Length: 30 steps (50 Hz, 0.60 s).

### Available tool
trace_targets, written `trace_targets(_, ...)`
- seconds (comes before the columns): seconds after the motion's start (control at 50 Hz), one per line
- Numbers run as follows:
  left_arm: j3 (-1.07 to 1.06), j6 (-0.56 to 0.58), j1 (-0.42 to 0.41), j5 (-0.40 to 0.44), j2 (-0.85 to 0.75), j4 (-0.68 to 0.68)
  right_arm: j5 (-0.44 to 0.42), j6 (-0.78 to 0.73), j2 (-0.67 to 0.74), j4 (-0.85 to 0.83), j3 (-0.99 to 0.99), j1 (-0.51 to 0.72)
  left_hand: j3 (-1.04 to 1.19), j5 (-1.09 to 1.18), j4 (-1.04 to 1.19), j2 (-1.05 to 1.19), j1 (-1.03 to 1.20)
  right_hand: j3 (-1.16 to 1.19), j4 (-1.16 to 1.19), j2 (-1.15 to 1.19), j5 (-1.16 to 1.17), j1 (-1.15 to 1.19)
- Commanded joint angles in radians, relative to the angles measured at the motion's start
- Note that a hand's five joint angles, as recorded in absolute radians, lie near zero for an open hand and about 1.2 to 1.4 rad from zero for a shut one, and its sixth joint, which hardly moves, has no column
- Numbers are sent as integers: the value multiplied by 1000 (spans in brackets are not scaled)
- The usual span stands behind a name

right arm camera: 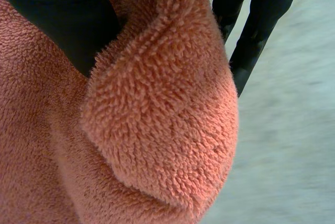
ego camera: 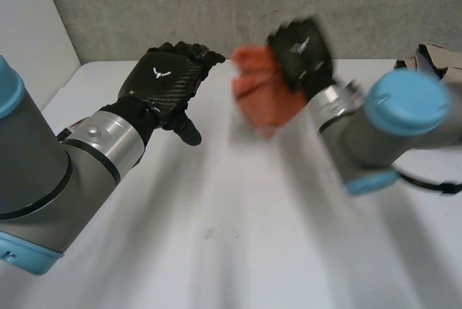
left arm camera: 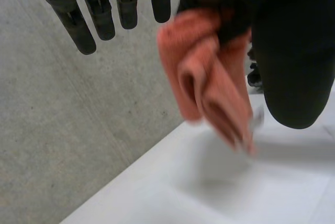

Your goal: Fold the laundry.

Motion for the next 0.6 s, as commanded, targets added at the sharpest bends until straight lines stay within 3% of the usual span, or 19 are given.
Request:
trace_targets(0.02, -3, 0, -8, 12, 15, 9, -47, 155, -58, -147, -85, -212, -5, -18, 0, -10, 15, 248, 210, 272, 316, 412)
trace_targets(0.12, -8, 0, -14, 21, 15, 11, -53, 308, -34, -177, -172, -416, -2, -15, 3, -7, 18, 248, 210, 272, 316, 412)
trace_targets(0.24, -14, -2, -19, 23, 15, 14, -78, 450, 127, -202, -275, -603, 1, -12, 6, -4, 20, 248, 210, 272, 316, 412)
trace_targets(0.32, -15, 0, -22, 23, 10, 14, -191, 483, 239, -233, -281, -699, 1, -12, 6, -4, 20, 248, 210, 272, 316, 412)
trace_targets(0.4, -17, -2, -28, 23, 4, 15, -385, 497, 359, -236, -255, -779, 1, -12, 6, -4, 20, 248, 210, 272, 316, 412)
trace_targets(0.46, -17, -2, -33, 23, 1, 15, -465, 496, 396, -240, -213, -822, 1, -12, 6, -4, 20, 248, 210, 272, 316, 412)
trace_targets(0.6, -17, 0, -37, 23, -1, 15, -509, 497, 388, -268, -157, -885, 4, -9, 8, -1, 23, 248, 210, 272, 316, 412)
